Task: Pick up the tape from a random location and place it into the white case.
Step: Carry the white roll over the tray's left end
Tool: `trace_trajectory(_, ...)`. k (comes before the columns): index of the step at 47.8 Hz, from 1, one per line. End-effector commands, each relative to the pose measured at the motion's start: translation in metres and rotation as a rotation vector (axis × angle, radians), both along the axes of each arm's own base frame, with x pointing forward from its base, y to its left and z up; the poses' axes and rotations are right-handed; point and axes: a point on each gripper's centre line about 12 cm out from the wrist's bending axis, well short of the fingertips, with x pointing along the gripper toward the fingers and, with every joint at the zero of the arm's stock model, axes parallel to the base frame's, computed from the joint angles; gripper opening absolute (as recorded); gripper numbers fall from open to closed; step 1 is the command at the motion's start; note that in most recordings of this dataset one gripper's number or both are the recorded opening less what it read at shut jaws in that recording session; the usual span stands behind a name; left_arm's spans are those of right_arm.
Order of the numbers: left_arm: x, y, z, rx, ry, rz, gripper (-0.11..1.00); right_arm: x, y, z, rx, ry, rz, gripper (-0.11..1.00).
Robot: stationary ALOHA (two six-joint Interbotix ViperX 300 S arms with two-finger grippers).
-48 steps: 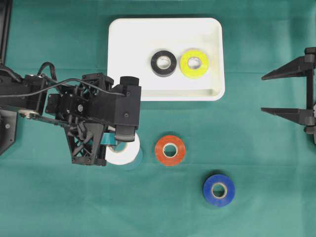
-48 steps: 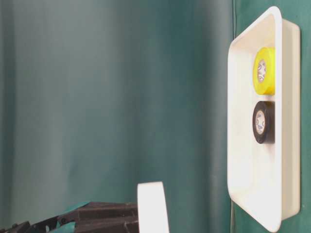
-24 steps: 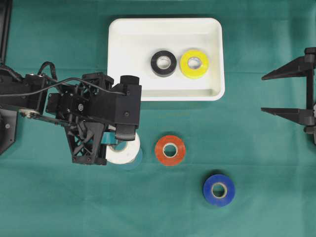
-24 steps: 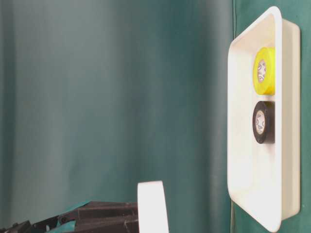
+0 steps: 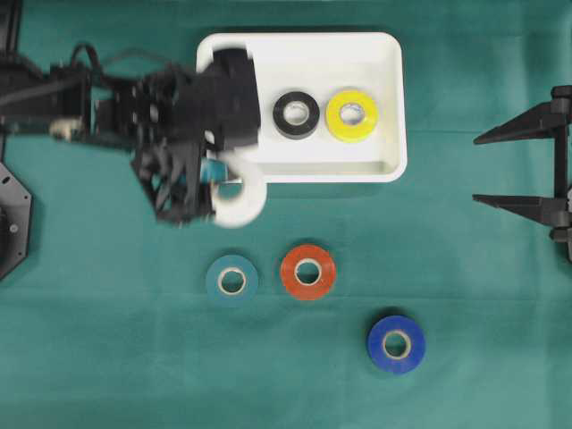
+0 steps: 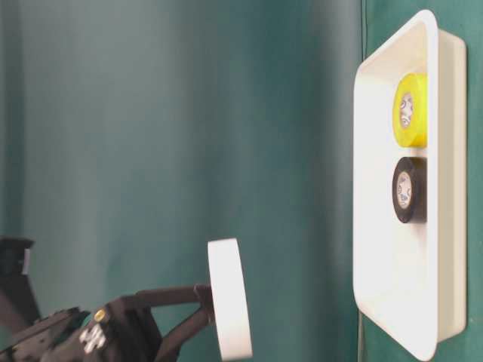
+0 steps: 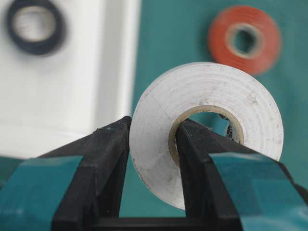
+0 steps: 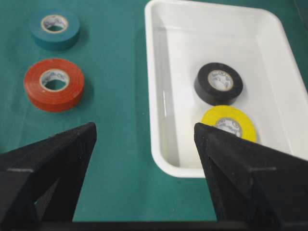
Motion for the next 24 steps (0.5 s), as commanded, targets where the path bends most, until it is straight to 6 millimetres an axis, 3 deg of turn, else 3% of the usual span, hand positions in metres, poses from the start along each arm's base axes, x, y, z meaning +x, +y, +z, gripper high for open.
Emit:
trace_trajectory(1, 0.000, 0.019, 0.017, 0.010, -0.056, 0.052, 0.25, 0.003, -0.001, 0.009, -0.006, -0.020, -0.001, 0.82)
trace_trajectory(11, -0.006, 0.060, 0.018, 0.021, -0.085, 0.165, 0.25, 0.003, -0.001, 0.008, -0.010, -0.012, -0.001, 0.82)
trace_trajectory(24, -0.010, 0.091, 0.017, 0.026, -0.090, 0.248, 0.25, 0.003, -0.001, 0.009, -0.010, -0.013, -0.001, 0.82)
